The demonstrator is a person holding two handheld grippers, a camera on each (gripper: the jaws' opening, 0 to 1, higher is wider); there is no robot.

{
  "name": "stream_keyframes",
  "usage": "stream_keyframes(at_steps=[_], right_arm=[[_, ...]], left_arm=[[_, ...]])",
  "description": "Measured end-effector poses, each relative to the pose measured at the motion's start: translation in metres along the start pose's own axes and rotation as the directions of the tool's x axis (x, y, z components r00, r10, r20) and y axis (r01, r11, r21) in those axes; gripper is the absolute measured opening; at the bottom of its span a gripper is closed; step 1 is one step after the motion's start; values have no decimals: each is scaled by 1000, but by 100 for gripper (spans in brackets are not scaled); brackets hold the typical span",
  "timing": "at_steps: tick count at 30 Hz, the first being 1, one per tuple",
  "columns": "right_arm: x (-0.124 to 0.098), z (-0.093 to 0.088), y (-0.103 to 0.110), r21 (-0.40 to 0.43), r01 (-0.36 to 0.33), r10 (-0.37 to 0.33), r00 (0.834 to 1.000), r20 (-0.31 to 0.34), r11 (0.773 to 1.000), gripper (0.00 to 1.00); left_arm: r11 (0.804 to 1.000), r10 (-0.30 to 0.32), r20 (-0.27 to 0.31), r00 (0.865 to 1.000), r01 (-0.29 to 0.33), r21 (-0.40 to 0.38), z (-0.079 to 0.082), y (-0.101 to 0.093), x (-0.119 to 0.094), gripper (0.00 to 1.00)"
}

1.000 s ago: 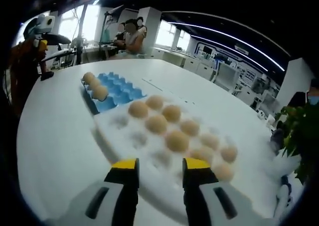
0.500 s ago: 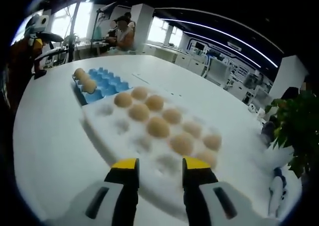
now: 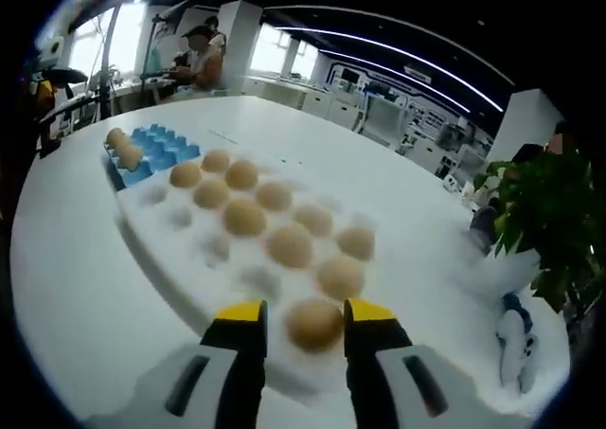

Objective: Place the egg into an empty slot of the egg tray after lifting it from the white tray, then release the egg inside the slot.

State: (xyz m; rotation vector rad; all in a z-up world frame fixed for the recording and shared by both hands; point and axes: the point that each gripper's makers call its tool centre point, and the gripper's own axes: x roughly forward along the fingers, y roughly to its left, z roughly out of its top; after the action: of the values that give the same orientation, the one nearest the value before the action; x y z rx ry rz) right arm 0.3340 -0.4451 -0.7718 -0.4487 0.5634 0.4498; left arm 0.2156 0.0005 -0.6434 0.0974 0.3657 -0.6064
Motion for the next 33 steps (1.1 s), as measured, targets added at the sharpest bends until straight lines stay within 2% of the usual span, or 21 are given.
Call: stream_keyframes(at_steps=[14,20,23,25,26,27,28,33], right_arm=[[5,-4,-2,51,-37,39,999,-22,998,31],[14,-8,-13,175,-67,77,996,-53,982,32],[16,-5,-13,165,-67,77,996,-53,984,32],[20,-5,-18,192,-67,79,995,-55,979,30],[20,-6,-22,188,-63,72,997,-41,980,25],[20,-5,-27,144,-57,63,997,-37,988,25],[17,-5,-20,212,-63,72,997,-32,975,25],[13,-5,-19,178,-54,60,998,-30,983,24]], left_arm=[[1000,4,-2,1000,-4,-4,-1,2,1,74],[1000,1,-1,1000,-1,-3,4,5,13,74],[1000,3,-2,1000,-3,-4,5,6,16,74],[1000,5,-2,1000,-5,-4,6,7,17,73],[1000,6,-1,1000,-6,-4,6,8,18,73],[1000,8,-1,1000,-8,-3,6,8,18,73],[1000,9,-1,1000,-9,-4,6,8,18,73],[1000,14,7,1000,-14,-3,8,9,17,72]])
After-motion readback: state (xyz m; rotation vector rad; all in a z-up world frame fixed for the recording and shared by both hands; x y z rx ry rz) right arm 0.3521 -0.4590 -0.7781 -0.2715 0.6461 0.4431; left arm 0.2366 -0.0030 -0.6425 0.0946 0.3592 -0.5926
